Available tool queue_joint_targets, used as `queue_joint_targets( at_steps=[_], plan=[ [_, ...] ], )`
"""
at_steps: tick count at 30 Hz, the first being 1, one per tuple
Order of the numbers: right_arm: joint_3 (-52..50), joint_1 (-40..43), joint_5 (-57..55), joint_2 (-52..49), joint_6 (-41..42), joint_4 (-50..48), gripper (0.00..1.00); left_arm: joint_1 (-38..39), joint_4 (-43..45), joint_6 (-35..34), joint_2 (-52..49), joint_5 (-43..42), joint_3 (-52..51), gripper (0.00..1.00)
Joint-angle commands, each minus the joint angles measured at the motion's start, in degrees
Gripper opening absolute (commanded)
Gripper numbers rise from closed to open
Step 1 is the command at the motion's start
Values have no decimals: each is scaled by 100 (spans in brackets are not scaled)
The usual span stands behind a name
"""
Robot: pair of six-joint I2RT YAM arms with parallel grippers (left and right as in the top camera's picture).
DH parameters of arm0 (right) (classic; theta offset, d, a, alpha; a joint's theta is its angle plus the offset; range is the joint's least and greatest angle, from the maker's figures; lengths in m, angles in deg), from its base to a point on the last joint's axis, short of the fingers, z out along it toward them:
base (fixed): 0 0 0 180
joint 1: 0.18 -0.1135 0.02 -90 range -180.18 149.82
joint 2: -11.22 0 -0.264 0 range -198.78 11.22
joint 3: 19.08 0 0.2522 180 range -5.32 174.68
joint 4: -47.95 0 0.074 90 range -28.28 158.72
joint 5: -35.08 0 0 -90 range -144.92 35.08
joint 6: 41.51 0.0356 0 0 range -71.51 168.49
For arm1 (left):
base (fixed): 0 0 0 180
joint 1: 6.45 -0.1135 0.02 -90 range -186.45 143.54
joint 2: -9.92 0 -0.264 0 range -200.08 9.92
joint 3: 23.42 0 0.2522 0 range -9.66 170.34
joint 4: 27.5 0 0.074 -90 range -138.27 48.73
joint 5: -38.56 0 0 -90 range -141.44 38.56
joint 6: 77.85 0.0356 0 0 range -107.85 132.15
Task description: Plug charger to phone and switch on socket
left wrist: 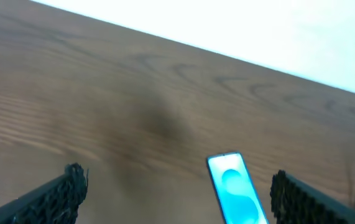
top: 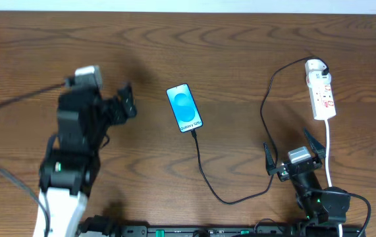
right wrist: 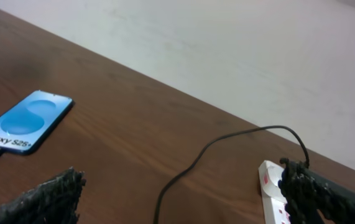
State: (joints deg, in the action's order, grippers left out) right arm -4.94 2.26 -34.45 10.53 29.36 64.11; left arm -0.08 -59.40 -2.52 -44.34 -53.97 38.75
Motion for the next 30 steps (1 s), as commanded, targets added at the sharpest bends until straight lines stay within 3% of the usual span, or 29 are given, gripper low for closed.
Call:
queue_joint_targets(
  at_steps=[1, 17, 26, 30],
  plan=[
    [-7, -46, -66, 39, -63, 37, 99, -131, 444, 645, 754, 168, -883, 96],
    [-7, -46, -66, 39, -63, 37, 99, -385, 2387, 1515, 3683, 199, -4011, 96],
    [-7, -46, -66, 42, -63, 37, 99, -385, 2430, 1639, 4623, 343, -4824, 96],
    [-7, -46, -66, 42, -63, 39, 99, -385, 2026, 1823, 4916, 348, -4817, 96]
  ],
)
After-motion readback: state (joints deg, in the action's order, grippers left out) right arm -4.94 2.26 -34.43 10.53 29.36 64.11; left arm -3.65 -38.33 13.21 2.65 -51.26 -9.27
